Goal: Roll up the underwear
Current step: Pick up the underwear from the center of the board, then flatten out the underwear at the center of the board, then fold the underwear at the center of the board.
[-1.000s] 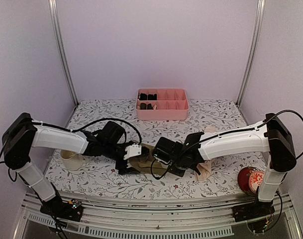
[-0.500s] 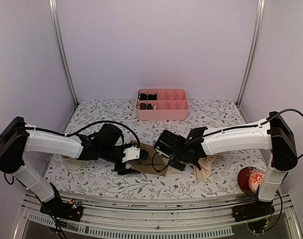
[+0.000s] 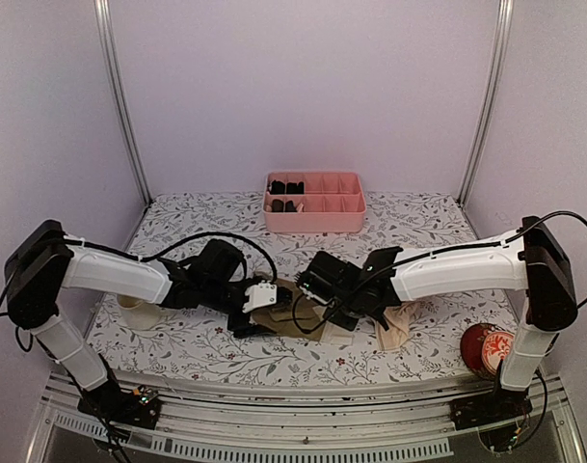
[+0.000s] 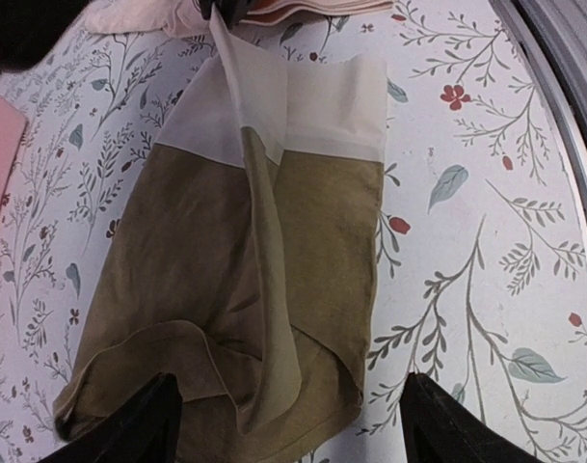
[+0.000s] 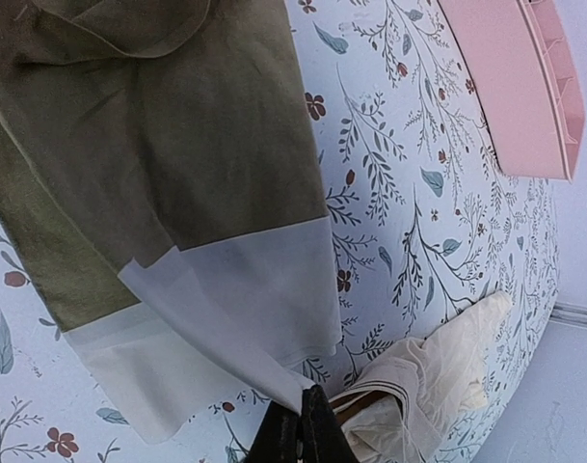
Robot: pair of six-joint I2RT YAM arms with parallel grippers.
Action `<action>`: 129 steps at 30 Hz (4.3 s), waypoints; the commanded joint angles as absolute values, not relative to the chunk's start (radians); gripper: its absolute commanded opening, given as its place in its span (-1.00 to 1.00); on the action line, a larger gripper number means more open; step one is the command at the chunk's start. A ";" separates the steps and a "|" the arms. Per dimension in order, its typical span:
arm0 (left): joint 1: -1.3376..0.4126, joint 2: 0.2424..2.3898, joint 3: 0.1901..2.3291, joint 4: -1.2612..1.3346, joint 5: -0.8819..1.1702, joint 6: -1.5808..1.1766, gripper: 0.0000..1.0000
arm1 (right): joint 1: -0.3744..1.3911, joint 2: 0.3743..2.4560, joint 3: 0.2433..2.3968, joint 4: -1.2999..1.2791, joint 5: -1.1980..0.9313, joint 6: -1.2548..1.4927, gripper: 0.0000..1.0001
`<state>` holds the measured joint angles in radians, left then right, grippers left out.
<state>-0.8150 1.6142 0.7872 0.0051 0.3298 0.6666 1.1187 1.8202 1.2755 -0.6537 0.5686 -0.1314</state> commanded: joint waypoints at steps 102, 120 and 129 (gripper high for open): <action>-0.722 2.032 1.483 -0.208 -0.385 1.029 -1.00 | 0.623 1.956 1.347 0.076 0.378 -0.518 -0.96; -0.886 1.847 1.210 -0.198 -0.329 0.925 -1.00 | 0.621 1.691 0.990 0.132 0.380 -0.580 -0.96; -0.818 1.925 1.299 -0.044 -0.510 0.889 -1.00 | 0.612 1.832 1.186 0.252 0.641 -0.627 -0.96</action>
